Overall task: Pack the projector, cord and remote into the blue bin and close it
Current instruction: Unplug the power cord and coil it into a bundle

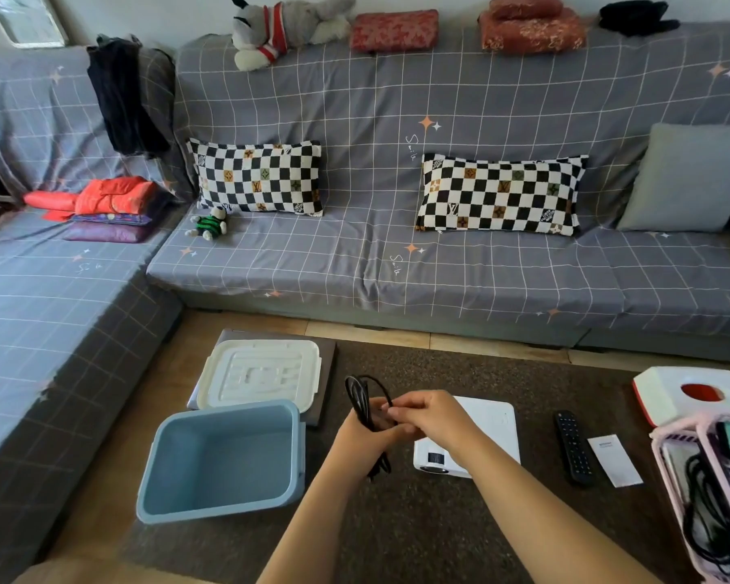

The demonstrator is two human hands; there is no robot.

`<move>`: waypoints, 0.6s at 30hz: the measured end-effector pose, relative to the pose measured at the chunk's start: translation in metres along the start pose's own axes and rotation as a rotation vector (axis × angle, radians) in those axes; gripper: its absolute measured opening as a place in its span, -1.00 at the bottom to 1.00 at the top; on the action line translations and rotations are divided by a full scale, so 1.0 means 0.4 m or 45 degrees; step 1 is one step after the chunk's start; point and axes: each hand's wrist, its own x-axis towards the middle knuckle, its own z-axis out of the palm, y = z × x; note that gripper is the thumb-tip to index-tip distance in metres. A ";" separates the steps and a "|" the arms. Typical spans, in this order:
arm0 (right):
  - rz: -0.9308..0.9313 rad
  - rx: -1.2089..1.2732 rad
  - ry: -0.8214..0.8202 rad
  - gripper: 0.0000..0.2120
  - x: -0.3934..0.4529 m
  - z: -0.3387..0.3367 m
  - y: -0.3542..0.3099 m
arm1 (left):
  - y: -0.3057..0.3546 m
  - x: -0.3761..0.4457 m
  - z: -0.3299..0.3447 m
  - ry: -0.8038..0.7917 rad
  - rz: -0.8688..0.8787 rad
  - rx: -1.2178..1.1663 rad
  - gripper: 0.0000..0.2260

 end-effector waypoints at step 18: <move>0.815 0.651 -0.118 -0.89 0.214 0.193 0.122 | -0.172 0.184 -0.050 0.255 -0.691 -0.155 -0.74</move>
